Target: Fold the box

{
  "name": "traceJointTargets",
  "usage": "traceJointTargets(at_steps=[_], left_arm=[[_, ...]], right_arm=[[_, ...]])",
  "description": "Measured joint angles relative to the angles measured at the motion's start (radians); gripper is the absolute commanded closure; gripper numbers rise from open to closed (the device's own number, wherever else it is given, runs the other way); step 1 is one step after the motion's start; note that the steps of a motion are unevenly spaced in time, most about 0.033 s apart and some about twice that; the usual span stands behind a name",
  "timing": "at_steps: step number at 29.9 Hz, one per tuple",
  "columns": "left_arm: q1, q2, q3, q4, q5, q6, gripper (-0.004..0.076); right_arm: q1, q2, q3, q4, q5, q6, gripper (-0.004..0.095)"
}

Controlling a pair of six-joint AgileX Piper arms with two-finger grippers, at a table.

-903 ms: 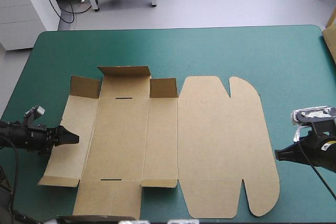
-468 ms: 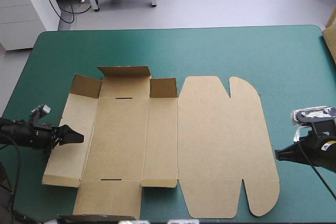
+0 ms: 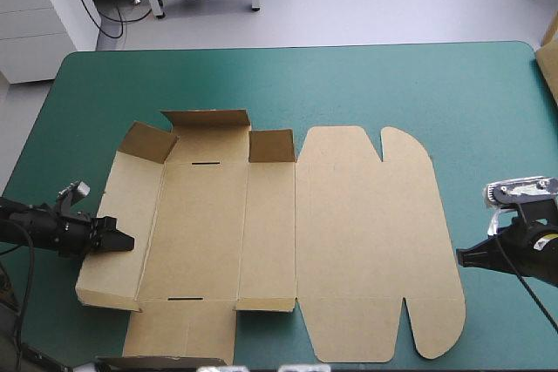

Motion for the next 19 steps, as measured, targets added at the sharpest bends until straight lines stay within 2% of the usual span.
traceJointTargets(at_steps=[7,19], left_arm=[[0.000,0.003,0.000,-0.012,0.021,-0.002,0.0717],[-0.015,0.003,-0.018,-0.008,0.025,-0.016,0.0732]], right_arm=[[0.000,0.000,0.000,0.000,0.000,0.000,0.0929],[0.000,0.000,0.000,0.000,0.000,0.000,0.0929]])
